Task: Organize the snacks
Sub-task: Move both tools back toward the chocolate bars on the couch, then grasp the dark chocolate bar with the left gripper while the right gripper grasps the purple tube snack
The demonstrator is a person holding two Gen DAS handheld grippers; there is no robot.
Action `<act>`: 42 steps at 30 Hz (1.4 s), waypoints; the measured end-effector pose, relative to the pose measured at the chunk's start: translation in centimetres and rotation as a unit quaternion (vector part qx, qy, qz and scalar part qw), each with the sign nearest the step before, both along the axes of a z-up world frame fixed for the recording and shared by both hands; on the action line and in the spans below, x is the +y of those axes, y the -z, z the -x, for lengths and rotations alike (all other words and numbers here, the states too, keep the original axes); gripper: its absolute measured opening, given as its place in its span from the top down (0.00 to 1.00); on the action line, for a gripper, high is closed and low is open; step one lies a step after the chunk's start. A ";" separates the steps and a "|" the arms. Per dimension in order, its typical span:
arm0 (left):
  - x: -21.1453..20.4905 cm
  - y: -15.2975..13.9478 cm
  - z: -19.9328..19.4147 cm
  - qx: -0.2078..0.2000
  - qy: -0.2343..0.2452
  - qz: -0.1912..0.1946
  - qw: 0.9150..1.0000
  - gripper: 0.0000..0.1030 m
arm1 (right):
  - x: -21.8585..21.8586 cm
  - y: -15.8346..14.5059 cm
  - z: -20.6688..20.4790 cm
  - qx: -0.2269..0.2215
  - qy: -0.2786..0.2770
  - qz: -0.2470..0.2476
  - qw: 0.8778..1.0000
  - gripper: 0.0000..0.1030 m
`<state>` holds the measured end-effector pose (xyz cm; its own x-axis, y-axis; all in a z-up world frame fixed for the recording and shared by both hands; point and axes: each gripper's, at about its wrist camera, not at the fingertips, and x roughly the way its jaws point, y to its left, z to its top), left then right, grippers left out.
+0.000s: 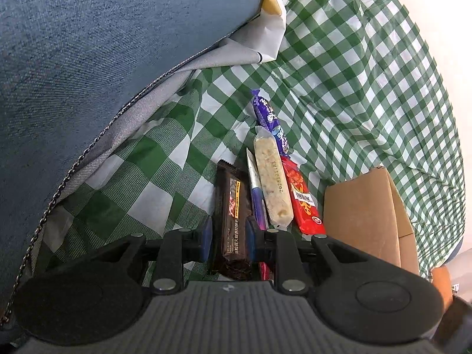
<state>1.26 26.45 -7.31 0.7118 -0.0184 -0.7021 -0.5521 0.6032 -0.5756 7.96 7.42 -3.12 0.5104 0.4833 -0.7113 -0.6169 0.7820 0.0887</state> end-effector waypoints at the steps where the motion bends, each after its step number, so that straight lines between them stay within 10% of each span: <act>1: 0.0 0.1 -0.1 0.002 0.002 0.000 1.000 0.75 | 0.3 0.6 -0.5 0.009 0.002 0.006 1.000 0.50; 13: -0.6 0.4 -1.4 0.017 0.020 -0.018 0.999 0.73 | 0.1 2.2 -1.5 0.037 -0.026 0.012 0.999 0.77; 25: -4.9 1.0 -5.2 0.068 0.094 -0.136 0.984 0.40 | -4.3 2.0 5.5 -0.008 -0.006 0.098 0.995 0.75; 28: -5.9 1.4 -5.9 0.077 0.108 -0.164 0.978 0.35 | -5.2 2.3 5.3 -0.007 -0.014 0.071 0.997 0.59; 33: -7.4 1.7 -6.5 0.095 0.133 -0.227 0.960 0.36 | -5.6 3.2 4.2 0.003 -0.013 0.049 0.999 0.55; 36: -7.6 1.7 -6.4 0.106 0.135 -0.255 0.952 0.54 | -5.5 3.7 4.1 0.001 -0.015 0.040 0.999 0.54; 42: -6.1 0.9 -4.5 0.099 0.102 -0.224 0.964 0.59 | -5.3 3.5 3.7 0.003 -0.017 0.035 0.999 0.71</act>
